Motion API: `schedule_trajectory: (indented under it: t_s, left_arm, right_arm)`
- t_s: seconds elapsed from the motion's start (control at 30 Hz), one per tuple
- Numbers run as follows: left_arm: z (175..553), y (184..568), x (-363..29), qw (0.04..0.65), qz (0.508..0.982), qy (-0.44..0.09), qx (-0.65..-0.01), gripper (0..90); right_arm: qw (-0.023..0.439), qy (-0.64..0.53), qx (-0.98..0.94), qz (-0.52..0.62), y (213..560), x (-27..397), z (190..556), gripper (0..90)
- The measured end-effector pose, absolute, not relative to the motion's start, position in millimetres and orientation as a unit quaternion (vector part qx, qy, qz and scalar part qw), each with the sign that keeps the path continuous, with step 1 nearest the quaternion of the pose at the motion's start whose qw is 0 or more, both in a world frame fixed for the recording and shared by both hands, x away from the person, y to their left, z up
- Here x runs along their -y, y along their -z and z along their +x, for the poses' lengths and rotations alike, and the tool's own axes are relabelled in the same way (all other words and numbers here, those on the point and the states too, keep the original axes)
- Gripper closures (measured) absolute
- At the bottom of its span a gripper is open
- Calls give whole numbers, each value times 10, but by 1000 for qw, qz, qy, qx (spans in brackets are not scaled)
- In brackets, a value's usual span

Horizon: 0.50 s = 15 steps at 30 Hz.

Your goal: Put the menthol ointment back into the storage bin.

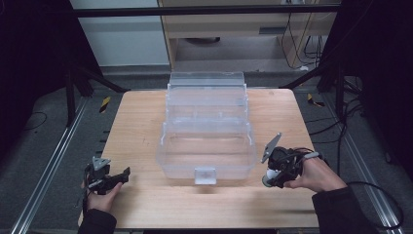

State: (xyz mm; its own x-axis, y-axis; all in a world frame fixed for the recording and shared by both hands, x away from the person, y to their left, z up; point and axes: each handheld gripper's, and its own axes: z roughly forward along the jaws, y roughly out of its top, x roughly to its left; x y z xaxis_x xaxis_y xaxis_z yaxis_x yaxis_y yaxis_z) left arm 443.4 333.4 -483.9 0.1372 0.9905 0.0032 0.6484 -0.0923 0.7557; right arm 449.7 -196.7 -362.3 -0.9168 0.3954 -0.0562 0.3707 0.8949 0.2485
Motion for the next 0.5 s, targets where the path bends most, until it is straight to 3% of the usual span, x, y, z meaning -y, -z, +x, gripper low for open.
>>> schedule_trajectory:
  t_s: [0.5]
  left_arm:
    - [4441,4844,-3323,311,689,-273,-595,196]
  right_arm:
    - [56,-122,-970,201,3381,1892,4556,502]
